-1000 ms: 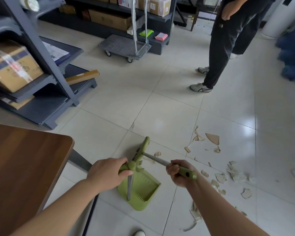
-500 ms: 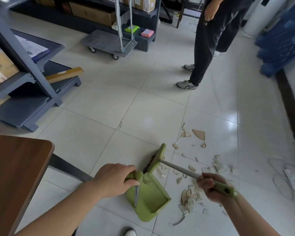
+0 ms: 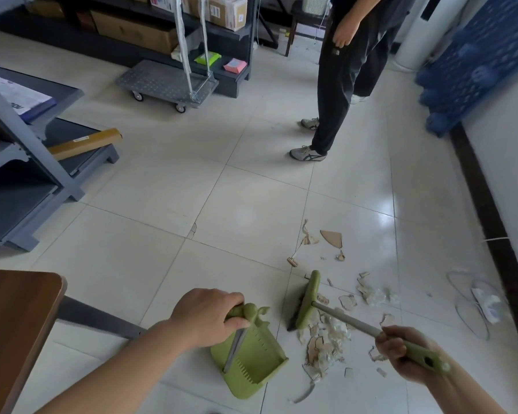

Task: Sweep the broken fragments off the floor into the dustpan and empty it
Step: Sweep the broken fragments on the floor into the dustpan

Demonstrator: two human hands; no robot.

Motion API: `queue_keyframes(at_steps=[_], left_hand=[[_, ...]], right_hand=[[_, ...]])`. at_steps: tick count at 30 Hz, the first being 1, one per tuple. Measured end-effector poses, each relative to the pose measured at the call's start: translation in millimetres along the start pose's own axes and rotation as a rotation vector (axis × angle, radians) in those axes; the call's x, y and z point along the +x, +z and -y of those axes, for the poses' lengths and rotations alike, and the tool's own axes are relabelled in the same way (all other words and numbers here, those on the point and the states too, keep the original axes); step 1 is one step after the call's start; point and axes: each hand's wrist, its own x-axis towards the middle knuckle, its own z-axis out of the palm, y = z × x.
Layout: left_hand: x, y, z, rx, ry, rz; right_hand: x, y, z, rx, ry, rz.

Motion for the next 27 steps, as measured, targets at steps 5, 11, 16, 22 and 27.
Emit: queue_keyframes(at_steps=[5,11,16,22,27], left_hand=[[12,-11,5,-0.001,-0.033,-0.047],[37,-29,10,-0.028,-0.092,-0.117],[62,-44,13,0.027,-0.137,-0.17],[110,-50,22,0.104,-0.145,-0.237],[157,-61,27,0.09,-0.153,-0.21]], right_hand=[[-5,24,-11,-0.002,0.004,0.047],[-4,65,-13,-0.062,-0.032,0.131],[14,105,5,-0.096,-0.006,0.195],[53,137,49,-0.028,-0.001,0.22],[81,148,96,0.036,0.035,0.22]])
